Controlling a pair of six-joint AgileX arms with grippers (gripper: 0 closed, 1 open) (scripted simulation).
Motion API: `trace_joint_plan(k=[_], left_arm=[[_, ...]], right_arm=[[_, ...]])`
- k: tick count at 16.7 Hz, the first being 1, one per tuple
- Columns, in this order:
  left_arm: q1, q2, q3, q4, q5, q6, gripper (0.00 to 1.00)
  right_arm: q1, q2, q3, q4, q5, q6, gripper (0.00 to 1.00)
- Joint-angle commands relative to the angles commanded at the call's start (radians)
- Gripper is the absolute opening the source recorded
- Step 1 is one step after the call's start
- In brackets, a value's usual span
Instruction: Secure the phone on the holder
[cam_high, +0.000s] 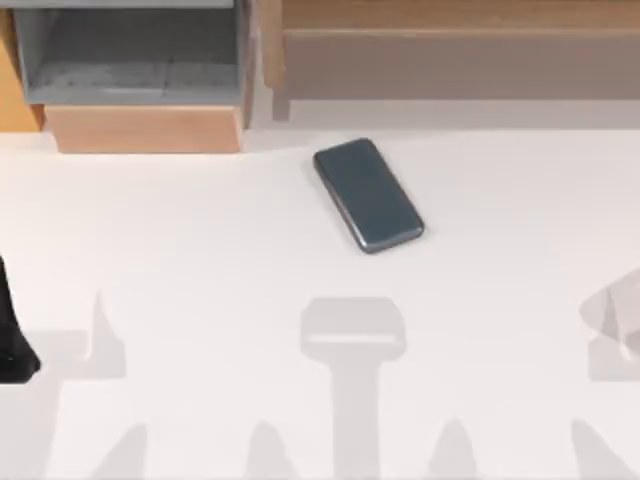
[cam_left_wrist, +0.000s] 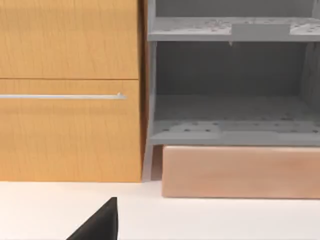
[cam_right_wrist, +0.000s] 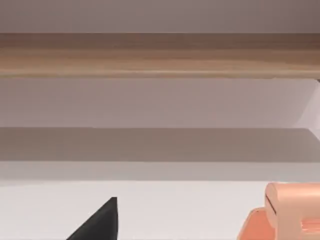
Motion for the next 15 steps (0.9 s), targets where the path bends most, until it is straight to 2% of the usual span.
trace_joint_plan(k=[4,7,11,15], left_arm=[[0.0,0.0,0.0,0.0,0.0,0.0,1.0],[0.0,0.0,0.0,0.0,0.0,0.0,1.0],[0.0,0.0,0.0,0.0,0.0,0.0,1.0],[0.0,0.0,0.0,0.0,0.0,0.0,1.0]], right_arm=[[0.013,0.028,0.027,-0.016,-0.005,-0.006,1.0],[0.063,0.149,0.139,-0.082,-0.022,-0.026,1.0],[0.164,0.458,0.401,-0.23,-0.051,-0.061,1.0],[0.279,0.911,0.746,-0.423,-0.073,-0.088,1.0]])
